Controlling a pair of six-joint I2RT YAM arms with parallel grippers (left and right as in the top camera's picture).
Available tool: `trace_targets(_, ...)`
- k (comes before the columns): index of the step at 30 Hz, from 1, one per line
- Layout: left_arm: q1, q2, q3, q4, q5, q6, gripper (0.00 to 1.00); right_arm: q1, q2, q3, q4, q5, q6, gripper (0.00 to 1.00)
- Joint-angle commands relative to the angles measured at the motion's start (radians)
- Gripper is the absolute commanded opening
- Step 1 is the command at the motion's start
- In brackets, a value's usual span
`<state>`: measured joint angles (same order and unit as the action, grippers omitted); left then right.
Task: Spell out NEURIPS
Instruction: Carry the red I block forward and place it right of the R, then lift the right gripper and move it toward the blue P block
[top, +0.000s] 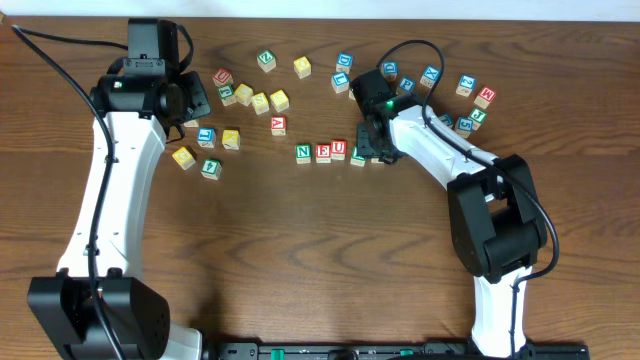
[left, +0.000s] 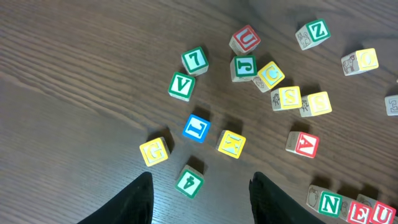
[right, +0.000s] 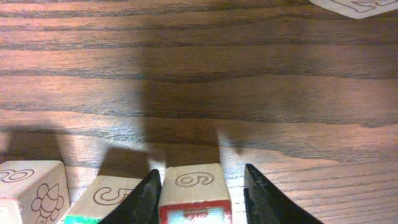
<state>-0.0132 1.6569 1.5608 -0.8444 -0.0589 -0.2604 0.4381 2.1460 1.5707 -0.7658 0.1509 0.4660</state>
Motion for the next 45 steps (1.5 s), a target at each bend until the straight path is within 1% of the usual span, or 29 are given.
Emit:
trace_targets(1,0.003,-0.004,0.001,0.0,-0.009,0.012,0.49,0.005,0.007,0.002,0.0,0.008,-0.004,0.38)
trace_targets(9,0.003,-0.004,0.001,0.005,-0.009,0.012,0.49,0.005,0.006,0.022,-0.002,0.008,-0.004,0.4)
trace_targets(14,0.003,-0.004,0.001,0.008,-0.009,0.013,0.49,0.002,-0.005,0.092,-0.038,0.008,-0.004,0.44)
trace_targets(22,0.003,-0.004,0.001,0.008,-0.009,0.013,0.5,-0.001,-0.011,0.214,-0.102,0.008,-0.027,0.46)
trace_targets(35,0.003,-0.004,0.001,0.008,-0.009,0.012,0.49,0.0,-0.011,0.319,-0.166,-0.013,-0.058,0.49)
trace_targets(39,0.003,-0.004,0.001,0.008,-0.009,0.012,0.5,0.0,-0.011,0.377,-0.193,-0.056,-0.095,0.52)
trace_targets(45,0.003,-0.004,0.001,0.008,-0.009,0.012,0.5,0.0,-0.011,0.455,-0.223,-0.124,-0.105,0.53)
